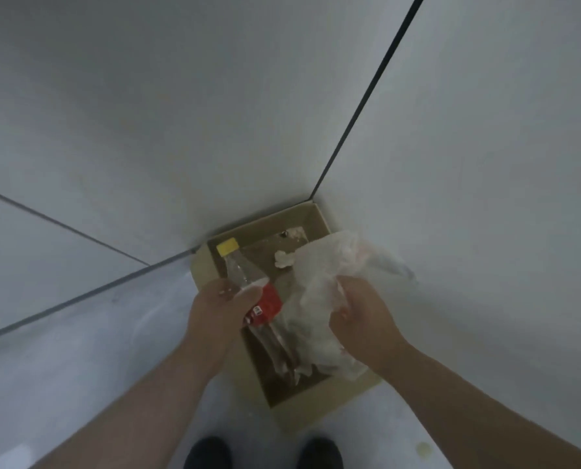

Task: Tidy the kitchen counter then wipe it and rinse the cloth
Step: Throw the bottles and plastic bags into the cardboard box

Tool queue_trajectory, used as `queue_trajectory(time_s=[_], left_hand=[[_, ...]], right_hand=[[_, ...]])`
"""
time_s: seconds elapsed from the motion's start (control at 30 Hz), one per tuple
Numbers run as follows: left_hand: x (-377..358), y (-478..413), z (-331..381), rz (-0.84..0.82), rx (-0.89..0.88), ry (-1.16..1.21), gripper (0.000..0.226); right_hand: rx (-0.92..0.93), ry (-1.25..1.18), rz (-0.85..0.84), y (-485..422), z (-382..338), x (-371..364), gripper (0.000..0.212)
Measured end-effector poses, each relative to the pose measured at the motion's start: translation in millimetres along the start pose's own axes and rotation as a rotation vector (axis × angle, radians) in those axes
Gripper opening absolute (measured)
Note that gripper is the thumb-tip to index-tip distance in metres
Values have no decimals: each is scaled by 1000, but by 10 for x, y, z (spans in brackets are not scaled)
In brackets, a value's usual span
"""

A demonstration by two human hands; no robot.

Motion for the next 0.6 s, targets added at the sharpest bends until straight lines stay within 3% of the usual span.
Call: queue_trajectory(time_s=[0.1, 0.23, 0.33, 0.43, 0.6], left_hand=[[-152, -219, -194, -18, 36, -47, 23], [-297, -505, -458, -18, 80, -63, 34], [-309, -674, -678, 65, 132, -5, 33], [-310, -783, -856, 137, 161, 32, 36], [-387, -867, -955, 226, 124, 18, 14]], right_hand=[[5, 73, -31, -164, 82, -172, 28], [-10, 34, -86, -361, 198, -421, 44], [-7, -37, -131, -461, 270, -635, 33], [-59, -75, -226, -493, 352, -851, 56], [-20, -76, -308, -552, 288, -1047, 57]])
Point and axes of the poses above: each hand's wrist, its own y-axis away from the middle knuckle, its own x-axis out of the back of the hand, z = x × y, the point moved 10 cm from there along -y, towards the middle knuckle, and after that the axes turned 15 degrees about y, right-handed, at the moved point
